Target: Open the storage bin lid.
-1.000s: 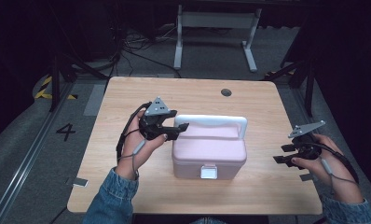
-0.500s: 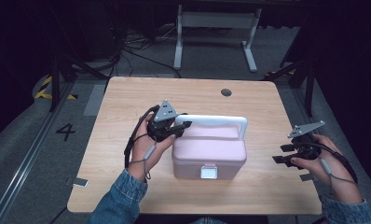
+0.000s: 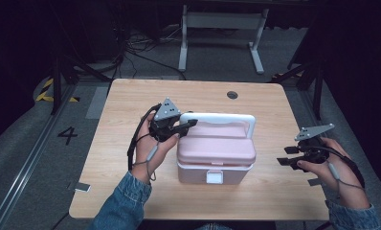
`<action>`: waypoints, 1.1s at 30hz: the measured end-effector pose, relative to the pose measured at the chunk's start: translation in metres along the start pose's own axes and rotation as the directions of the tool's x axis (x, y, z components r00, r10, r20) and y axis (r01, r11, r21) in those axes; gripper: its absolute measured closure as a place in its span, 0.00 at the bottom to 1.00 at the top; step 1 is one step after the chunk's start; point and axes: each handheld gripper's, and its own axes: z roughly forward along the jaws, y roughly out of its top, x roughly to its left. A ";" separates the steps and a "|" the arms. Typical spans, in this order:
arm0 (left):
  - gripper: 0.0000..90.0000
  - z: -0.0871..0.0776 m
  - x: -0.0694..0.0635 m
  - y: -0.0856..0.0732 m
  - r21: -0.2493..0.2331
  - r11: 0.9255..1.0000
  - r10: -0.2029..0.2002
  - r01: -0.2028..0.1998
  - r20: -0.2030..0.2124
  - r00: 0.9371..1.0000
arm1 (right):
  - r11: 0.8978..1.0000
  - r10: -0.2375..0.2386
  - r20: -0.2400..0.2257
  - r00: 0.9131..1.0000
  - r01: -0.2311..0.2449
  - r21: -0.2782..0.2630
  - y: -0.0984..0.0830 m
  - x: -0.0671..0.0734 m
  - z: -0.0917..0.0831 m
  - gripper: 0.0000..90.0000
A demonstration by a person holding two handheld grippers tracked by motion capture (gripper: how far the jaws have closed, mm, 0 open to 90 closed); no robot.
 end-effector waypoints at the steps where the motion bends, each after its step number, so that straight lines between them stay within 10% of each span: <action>1: 0.78 -0.001 0.001 0.001 -0.001 1.000 0.003 -0.003 -0.002 1.000 | 1.000 -0.005 -0.027 1.000 0.005 -0.021 0.002 0.003 -0.002 0.52; 13: 0.78 0.005 0.013 0.012 -0.049 0.999 -0.019 0.018 -0.004 1.000 | 0.976 -0.105 -0.157 0.982 0.071 -0.206 0.024 0.037 -0.013 0.68; 20: 0.81 0.006 0.021 0.010 -0.062 0.998 -0.014 0.014 0.010 1.000 | 0.944 -0.205 -0.125 0.971 0.162 -0.289 0.035 0.059 -0.009 0.87; 33: 0.73 0.005 0.019 0.007 -0.066 0.998 -0.018 0.019 0.026 1.000 | 0.887 -0.181 -0.165 0.970 0.088 -0.453 0.038 0.065 0.007 1.00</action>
